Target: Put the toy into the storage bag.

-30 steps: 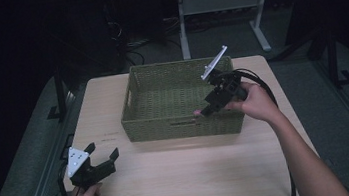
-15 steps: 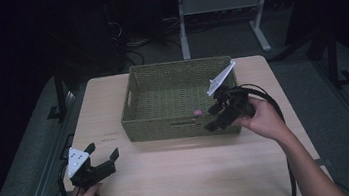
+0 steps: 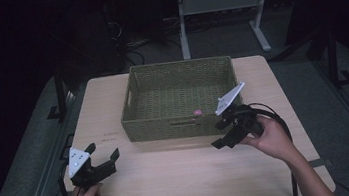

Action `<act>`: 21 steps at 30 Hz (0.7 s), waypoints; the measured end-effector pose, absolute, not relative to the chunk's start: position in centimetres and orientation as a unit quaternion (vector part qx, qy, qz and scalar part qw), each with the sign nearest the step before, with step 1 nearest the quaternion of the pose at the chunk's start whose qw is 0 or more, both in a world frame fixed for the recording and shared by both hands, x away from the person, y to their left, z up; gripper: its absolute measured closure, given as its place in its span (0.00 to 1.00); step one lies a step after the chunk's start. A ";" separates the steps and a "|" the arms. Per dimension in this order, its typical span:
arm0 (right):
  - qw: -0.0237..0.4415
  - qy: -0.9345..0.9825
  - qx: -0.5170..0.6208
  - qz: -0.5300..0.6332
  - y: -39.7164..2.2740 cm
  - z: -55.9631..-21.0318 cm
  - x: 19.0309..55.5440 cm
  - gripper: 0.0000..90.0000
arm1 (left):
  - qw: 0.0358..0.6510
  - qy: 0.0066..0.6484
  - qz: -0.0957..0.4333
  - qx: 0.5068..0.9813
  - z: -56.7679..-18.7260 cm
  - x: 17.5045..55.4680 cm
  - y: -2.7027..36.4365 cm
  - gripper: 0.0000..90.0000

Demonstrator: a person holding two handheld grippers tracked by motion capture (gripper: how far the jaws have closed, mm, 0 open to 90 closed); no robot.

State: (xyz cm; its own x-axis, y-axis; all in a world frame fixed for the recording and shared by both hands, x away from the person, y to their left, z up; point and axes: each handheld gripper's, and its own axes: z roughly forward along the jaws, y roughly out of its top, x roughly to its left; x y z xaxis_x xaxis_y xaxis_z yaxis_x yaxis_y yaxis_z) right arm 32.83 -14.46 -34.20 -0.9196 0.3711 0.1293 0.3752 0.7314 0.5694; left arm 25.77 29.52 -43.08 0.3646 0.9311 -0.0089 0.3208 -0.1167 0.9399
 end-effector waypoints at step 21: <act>0.013 -0.917 -0.244 -0.314 -17.1 -38.3 31.5 0.34 | 0.476 0.463 0.320 0.675 -43.1 25.8 29.4 0.14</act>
